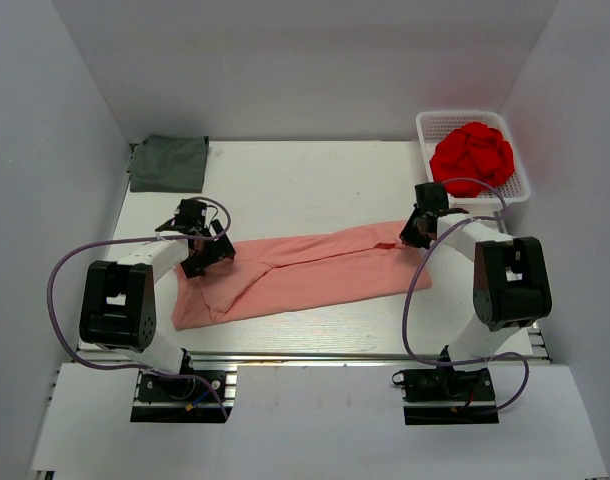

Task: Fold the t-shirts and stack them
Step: Fold the other side of the tshirt into a rectangle

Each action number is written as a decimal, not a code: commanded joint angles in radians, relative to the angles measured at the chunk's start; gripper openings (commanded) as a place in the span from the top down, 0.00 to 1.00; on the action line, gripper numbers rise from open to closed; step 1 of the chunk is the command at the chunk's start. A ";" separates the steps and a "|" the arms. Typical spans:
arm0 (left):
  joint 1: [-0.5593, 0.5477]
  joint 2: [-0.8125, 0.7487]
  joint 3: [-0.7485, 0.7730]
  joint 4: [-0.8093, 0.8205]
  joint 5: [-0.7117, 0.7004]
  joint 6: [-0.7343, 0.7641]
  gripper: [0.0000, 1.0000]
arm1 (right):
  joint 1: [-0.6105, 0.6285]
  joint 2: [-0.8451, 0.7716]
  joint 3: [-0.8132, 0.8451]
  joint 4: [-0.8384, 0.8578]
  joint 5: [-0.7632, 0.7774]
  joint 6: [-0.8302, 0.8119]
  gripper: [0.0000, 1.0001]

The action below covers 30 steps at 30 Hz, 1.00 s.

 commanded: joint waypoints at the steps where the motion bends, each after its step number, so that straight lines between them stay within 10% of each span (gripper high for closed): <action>1: 0.005 0.011 0.001 0.010 -0.023 0.015 0.00 | -0.001 -0.053 0.029 0.026 0.013 -0.019 1.00; 20: 0.005 0.040 0.020 -0.010 -0.080 0.052 0.00 | -0.007 0.002 0.032 0.055 0.111 -0.144 1.00; 30: 0.005 0.040 0.047 -0.008 -0.051 0.089 0.00 | 0.004 -0.012 0.112 0.049 0.109 -0.211 0.35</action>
